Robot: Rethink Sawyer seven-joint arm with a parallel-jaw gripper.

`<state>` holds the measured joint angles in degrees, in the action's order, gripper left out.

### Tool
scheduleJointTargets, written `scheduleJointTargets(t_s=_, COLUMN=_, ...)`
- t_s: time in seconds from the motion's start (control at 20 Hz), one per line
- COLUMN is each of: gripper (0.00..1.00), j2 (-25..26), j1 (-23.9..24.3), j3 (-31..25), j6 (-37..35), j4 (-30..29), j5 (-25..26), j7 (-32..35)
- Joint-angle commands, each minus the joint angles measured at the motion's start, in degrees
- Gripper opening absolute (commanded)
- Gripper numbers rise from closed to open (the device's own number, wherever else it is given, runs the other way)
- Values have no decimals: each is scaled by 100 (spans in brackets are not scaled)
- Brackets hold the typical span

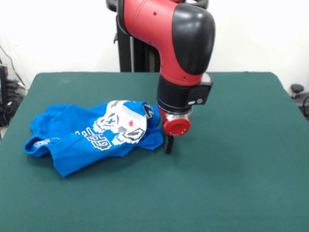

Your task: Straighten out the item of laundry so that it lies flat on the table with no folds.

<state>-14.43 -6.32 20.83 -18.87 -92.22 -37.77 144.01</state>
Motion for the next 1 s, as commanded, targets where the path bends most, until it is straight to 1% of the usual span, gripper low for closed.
scheduleJointTargets(t_s=0.05, gripper=100, j2=147, j1=-173, j3=-332, j6=-85, j4=-424, j5=-97, j7=1213)
scheduleJointTargets(t_s=0.25, gripper=100, j2=-155, j1=-151, j3=-313, j6=-283, j4=-576, j5=-30, j7=1115)
scheduleJointTargets(t_s=0.55, gripper=100, j2=-407, j1=-64, j3=-406, j6=-326, j4=-727, j5=-6, j7=987)
scheduleJointTargets(t_s=1.0, gripper=100, j2=-475, j1=-66, j3=-467, j6=-263, j4=-805, j5=-12, j7=994)
